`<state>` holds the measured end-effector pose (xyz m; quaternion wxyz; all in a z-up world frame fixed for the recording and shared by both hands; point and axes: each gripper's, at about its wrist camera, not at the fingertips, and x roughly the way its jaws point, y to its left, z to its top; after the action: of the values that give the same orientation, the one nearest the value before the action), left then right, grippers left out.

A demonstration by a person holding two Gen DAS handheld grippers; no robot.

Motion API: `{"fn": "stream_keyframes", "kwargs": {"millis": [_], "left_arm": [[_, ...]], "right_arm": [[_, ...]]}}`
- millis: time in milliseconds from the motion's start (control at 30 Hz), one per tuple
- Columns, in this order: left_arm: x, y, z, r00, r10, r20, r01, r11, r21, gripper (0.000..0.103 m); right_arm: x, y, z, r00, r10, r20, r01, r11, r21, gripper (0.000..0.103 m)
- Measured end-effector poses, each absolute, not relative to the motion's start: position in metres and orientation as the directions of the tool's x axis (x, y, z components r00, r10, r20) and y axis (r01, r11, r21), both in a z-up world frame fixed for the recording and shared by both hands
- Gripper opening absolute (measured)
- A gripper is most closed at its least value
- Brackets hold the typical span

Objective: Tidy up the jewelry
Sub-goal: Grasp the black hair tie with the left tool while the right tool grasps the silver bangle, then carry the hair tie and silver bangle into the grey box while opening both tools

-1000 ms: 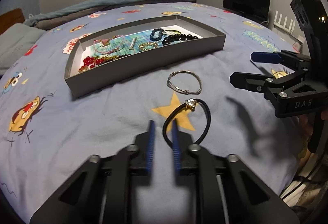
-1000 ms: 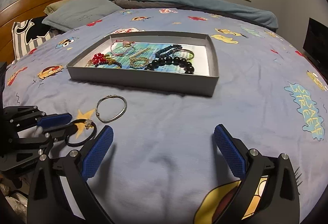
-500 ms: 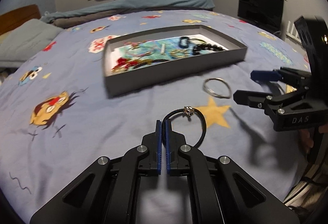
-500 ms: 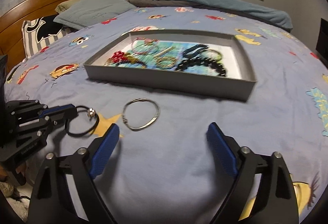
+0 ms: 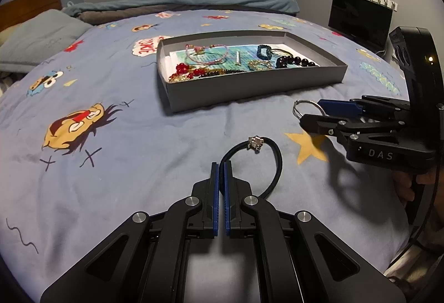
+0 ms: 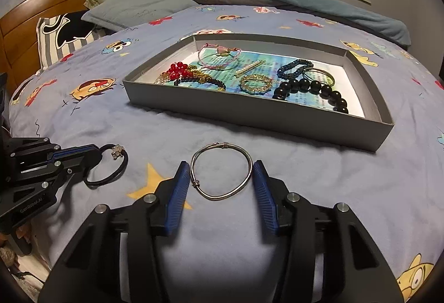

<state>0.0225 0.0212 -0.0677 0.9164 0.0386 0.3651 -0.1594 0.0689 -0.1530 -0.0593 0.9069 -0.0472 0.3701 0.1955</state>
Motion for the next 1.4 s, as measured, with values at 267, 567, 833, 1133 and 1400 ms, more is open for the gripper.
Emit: {"fn": "stream_keyframes", "kwargs": {"millis": [267, 567, 833, 1133, 1400], "left_arm": [[0.014, 0.018, -0.051, 0.706, -0.313, -0.636, 0.365, 0.929, -0.052, 0.004], [0.021, 0.012, -0.015, 0.750, -0.336, -0.570, 0.395, 0.918, -0.021, 0.004], [0.050, 0.009, 0.015, 0.752, -0.375, -0.542, 0.420, 0.906, -0.046, 0.004], [0.115, -0.012, -0.005, 0.668, -0.416, -0.617, 0.420, 0.895, -0.149, 0.004], [0.145, -0.036, -0.029, 0.593, -0.428, -0.682, 0.440, 0.882, -0.171, 0.004]], "right_arm": [[0.057, -0.163, -0.048, 0.684, 0.316, -0.657, -0.388, 0.921, 0.038, 0.047], [0.058, -0.190, -0.023, 0.729, 0.316, -0.608, -0.357, 0.932, 0.056, 0.047], [0.072, -0.211, -0.007, 0.752, 0.295, -0.589, -0.327, 0.943, 0.055, 0.047], [0.118, -0.230, -0.004, 0.743, 0.267, -0.614, -0.274, 0.958, 0.086, 0.047], [0.150, -0.220, -0.016, 0.694, 0.247, -0.677, -0.267, 0.961, 0.077, 0.047]]}}
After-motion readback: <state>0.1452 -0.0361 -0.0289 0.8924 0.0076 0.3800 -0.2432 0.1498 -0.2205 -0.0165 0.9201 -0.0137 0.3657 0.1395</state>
